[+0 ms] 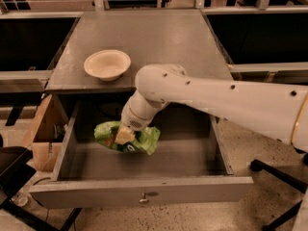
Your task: Pick green rice chip bag from top drawer and place on counter
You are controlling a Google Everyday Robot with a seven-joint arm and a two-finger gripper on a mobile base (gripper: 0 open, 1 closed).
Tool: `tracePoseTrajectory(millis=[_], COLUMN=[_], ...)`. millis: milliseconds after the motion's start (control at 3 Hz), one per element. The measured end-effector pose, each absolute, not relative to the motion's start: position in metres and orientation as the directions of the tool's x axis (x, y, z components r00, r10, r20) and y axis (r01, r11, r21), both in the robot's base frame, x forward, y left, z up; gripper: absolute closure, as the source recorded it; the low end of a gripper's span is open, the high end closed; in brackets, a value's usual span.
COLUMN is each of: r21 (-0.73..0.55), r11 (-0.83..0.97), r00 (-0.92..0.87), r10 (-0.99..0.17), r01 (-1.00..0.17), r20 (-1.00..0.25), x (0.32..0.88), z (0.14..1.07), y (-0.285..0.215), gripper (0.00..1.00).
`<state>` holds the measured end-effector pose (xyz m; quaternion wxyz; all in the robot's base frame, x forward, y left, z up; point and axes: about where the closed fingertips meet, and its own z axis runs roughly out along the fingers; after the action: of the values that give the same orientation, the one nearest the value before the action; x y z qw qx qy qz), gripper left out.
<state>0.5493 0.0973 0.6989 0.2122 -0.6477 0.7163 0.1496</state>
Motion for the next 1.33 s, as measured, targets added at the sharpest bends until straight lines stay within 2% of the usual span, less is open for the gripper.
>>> tracePoseTrajectory(millis=[667, 1000, 1333], r21=[-0.158, -0.143, -0.197], r11=[0.008, 0.024, 0.072], r00=[0.066, 0.043, 0.029], r10=[-0.884, -0.895, -0.886], r01=[-0.987, -0.989, -0.978], r20=[-0.463, -0.443, -0.464], x=[0.591, 0.602, 0.623], z=[0.870, 0.923, 0.977], y=[0.062, 0.041, 0.024], gripper=[1.00, 1.00, 1.00])
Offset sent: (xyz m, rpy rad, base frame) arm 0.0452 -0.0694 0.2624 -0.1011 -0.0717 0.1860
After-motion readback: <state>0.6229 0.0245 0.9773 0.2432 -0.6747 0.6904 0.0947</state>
